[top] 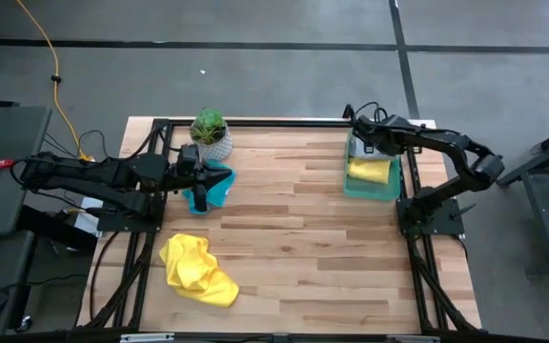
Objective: Fold microfiber towels
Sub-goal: Put the folded gray microfiber cloth into the green bin
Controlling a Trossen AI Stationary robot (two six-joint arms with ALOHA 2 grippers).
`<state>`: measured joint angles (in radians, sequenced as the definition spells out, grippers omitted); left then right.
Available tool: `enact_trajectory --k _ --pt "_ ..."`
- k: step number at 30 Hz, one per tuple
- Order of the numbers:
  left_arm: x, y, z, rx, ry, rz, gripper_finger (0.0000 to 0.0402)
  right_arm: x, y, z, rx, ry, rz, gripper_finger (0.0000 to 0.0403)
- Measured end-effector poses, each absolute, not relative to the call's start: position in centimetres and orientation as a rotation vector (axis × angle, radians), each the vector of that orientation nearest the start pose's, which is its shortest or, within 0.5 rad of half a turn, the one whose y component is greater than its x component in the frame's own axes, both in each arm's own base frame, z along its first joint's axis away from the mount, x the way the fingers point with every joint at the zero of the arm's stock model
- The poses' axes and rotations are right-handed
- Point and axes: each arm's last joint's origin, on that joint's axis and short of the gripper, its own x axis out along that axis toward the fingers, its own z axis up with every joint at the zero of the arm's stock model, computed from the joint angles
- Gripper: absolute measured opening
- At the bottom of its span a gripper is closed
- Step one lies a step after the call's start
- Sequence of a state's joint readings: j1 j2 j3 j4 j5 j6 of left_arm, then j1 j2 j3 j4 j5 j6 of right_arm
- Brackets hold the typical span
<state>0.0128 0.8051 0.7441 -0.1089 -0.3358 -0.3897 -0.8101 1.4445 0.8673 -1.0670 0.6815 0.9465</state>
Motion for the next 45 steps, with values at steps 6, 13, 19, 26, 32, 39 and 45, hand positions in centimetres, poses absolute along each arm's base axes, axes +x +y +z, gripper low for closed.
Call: enact_trajectory --k 6,13,19,26,32,39,45 --pt "17.9 1.2 32.3 -0.359 0.101 0.365 0.0000 14.2 -17.8 19.1 0.743 1.027 -1.812 0.0009" --pt "17.9 1.2 32.3 -0.359 0.101 0.365 0.0001 13.9 -18.2 19.1 0.776 0.979 -1.851 0.0046" --pt "17.9 1.2 32.3 -0.359 0.101 0.365 0.0001 13.2 -17.7 19.1 0.767 1.044 -1.892 0.0121" --pt "17.9 1.2 32.3 -0.359 0.101 0.365 0.0001 13.2 -16.9 19.5 0.718 1.093 -1.906 0.0171" --pt "17.9 1.2 32.3 -0.360 0.101 0.365 0.0001 14.4 -15.3 21.0 0.647 0.969 -1.823 0.0172" --pt "17.9 1.2 32.3 -0.377 0.098 0.366 0.0001 17.0 -14.7 22.4 0.601 0.772 -1.613 0.0162" --pt "17.9 1.1 32.3 -0.388 0.096 0.366 0.0001 17.8 -16.3 19.7 0.668 0.877 -1.622 0.0059"
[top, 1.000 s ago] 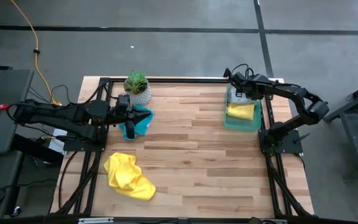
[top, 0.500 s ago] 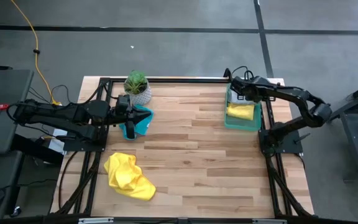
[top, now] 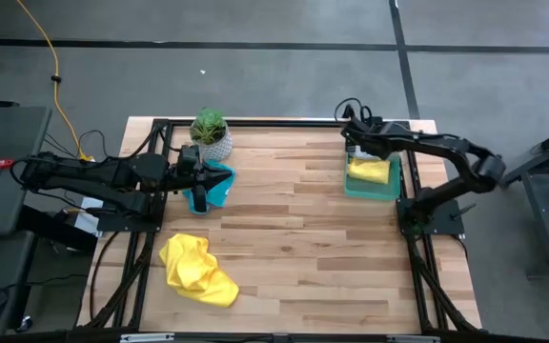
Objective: Fold microfiber towels
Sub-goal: Put the folded gray microfiber cloth into the green bin
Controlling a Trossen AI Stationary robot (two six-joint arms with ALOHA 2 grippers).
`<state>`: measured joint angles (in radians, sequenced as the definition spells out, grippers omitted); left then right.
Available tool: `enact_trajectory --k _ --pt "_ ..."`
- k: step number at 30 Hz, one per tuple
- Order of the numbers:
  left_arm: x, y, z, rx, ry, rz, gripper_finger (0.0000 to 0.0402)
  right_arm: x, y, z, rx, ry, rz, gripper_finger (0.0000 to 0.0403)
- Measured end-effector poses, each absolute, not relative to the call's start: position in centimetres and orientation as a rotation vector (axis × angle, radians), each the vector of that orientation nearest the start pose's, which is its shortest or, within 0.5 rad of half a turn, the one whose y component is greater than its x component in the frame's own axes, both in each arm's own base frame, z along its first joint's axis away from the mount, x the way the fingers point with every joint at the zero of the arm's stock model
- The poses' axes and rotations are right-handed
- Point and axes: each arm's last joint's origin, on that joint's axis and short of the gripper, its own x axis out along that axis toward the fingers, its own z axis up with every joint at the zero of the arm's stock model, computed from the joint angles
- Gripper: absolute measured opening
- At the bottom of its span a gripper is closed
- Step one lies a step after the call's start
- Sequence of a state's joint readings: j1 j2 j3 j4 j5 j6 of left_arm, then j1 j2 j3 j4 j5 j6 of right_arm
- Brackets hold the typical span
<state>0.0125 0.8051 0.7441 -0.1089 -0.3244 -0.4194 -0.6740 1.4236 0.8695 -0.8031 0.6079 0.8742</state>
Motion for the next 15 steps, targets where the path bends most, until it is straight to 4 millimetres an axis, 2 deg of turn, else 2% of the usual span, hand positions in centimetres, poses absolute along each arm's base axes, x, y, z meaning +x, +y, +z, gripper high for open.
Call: enact_trajectory --k 1,3,6,10,15 --pt "17.9 1.1 32.3 -0.388 0.096 0.366 0.0001 17.8 -16.6 19.3 0.681 0.897 -1.625 0.0032" --pt "17.9 1.1 32.3 -0.388 0.096 0.366 0.0000 18.0 -17.4 18.6 0.695 0.904 -1.611 0.0011" --pt "17.9 1.1 32.3 -0.388 0.095 0.366 0.0001 18.1 -18.5 17.7 0.725 0.911 -1.584 0.0020" --pt "17.9 1.1 32.3 -0.388 0.095 0.366 0.0000 18.1 -19.2 16.5 0.768 0.944 -1.584 0.0003" --pt "17.9 1.1 32.3 -0.388 0.096 0.366 0.0000 18.9 -19.8 15.2 0.821 0.934 -1.531 0.0003"
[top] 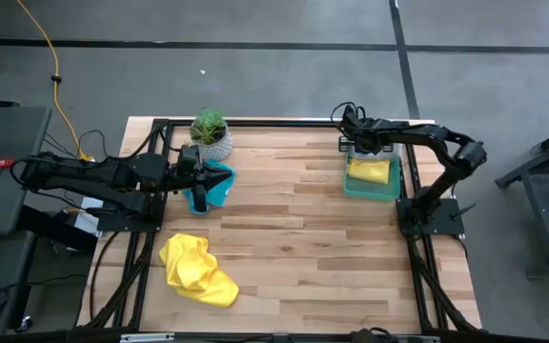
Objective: Fold microfiber towels
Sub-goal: Put the folded gray microfiber cloth into the green bin
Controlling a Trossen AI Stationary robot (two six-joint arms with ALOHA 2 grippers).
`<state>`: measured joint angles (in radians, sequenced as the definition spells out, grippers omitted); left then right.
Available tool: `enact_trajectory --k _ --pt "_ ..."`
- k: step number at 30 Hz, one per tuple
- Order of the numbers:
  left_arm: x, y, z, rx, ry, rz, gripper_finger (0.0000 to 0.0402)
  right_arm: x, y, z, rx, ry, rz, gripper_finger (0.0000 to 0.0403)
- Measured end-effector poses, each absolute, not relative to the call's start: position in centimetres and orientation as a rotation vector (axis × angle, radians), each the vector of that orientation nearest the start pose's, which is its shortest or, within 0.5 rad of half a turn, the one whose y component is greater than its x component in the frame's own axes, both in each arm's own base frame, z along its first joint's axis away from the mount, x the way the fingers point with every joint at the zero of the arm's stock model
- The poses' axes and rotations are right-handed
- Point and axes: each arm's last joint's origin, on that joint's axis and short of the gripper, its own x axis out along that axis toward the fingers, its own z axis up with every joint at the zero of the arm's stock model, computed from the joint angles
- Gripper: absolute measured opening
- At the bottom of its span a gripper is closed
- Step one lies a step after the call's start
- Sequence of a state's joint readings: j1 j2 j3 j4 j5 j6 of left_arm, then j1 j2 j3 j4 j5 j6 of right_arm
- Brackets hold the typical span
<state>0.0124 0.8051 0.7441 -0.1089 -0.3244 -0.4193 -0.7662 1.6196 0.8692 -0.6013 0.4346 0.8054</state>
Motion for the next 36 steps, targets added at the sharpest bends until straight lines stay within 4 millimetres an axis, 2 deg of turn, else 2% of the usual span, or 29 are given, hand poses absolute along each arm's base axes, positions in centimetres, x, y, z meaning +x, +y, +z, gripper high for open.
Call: enact_trajectory --k 6,12,16,20,24,29,36 --pt "17.9 1.2 32.3 -0.387 0.095 0.366 0.0000 20.5 -20.6 14.4 0.901 0.838 -1.386 0.0001" --pt "17.9 1.2 32.3 -0.385 0.096 0.366 0.0001 20.8 -20.7 14.5 0.917 0.811 -1.359 0.0000" --pt "17.9 1.2 32.2 -0.384 0.099 0.367 0.0000 20.4 -20.2 15.9 0.892 0.796 -1.361 0.0000" --pt "17.9 1.2 32.2 -0.383 0.103 0.368 0.0000 19.3 -19.5 19.2 0.793 0.693 -1.421 0.0000" --pt "17.9 1.2 32.2 -0.383 0.103 0.369 0.0001 16.8 -18.9 21.3 0.687 0.717 -1.555 0.0000" --pt "17.9 1.2 32.2 -0.380 0.097 0.396 0.0000 14.7 -19.1 21.4 0.667 0.784 -1.694 0.0000" --pt "17.8 1.2 32.2 -0.381 0.097 0.398 0.0001 14.9 -20.2 19.8 0.637 0.845 -1.742 0.0000"
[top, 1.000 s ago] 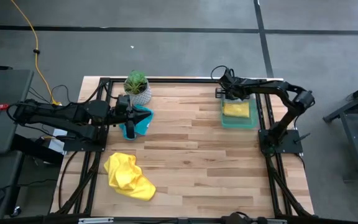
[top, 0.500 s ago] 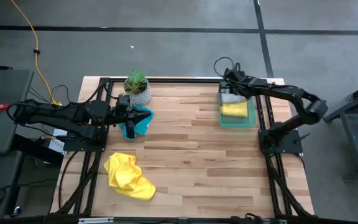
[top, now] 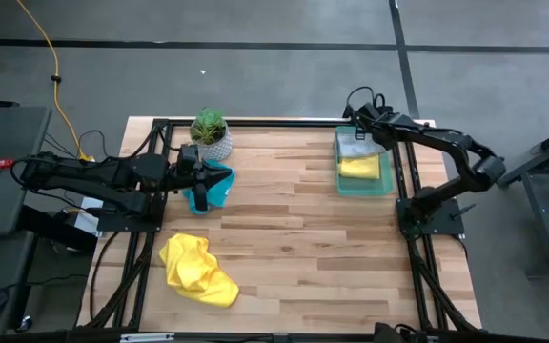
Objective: Fold microfiber towels
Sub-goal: Put the folded gray microfiber cloth into the green bin, then fold the blue microfiber cloth
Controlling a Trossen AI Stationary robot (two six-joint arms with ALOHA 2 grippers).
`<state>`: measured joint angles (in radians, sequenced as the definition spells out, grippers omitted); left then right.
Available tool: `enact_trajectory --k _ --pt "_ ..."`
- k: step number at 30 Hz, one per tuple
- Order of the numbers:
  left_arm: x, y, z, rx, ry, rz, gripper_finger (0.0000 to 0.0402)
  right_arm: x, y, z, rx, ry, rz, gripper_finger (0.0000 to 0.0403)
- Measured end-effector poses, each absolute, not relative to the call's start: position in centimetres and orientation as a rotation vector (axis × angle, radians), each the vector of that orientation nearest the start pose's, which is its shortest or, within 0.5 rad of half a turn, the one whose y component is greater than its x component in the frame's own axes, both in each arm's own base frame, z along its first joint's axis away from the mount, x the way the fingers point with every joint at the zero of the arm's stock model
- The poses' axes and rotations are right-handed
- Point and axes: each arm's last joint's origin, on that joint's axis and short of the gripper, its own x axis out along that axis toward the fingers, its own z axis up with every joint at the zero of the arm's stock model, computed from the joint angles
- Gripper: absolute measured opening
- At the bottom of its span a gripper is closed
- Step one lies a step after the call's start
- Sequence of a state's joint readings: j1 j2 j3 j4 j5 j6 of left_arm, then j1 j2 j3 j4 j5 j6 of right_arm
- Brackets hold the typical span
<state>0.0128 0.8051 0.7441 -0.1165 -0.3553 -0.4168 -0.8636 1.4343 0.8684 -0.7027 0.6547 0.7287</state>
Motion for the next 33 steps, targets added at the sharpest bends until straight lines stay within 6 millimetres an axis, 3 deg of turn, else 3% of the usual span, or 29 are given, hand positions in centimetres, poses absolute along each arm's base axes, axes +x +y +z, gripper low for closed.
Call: enact_trajectory --k 14,23,28,33 --pt "17.8 1.2 32.2 -0.383 0.096 0.398 0.0001 16.5 -21.1 16.6 0.760 0.910 -1.641 0.0000" --pt "17.8 1.2 32.2 -0.405 0.093 0.398 0.0000 16.2 -21.0 16.0 0.727 0.960 -1.716 0.0000" --pt "17.8 1.2 32.2 -0.405 0.094 0.399 0.0000 16.2 -20.4 17.9 0.712 0.866 -1.703 0.0000" --pt "17.8 1.2 32.2 -0.388 0.097 0.403 0.0000 16.2 -18.9 22.2 0.651 0.671 -1.589 0.0000"
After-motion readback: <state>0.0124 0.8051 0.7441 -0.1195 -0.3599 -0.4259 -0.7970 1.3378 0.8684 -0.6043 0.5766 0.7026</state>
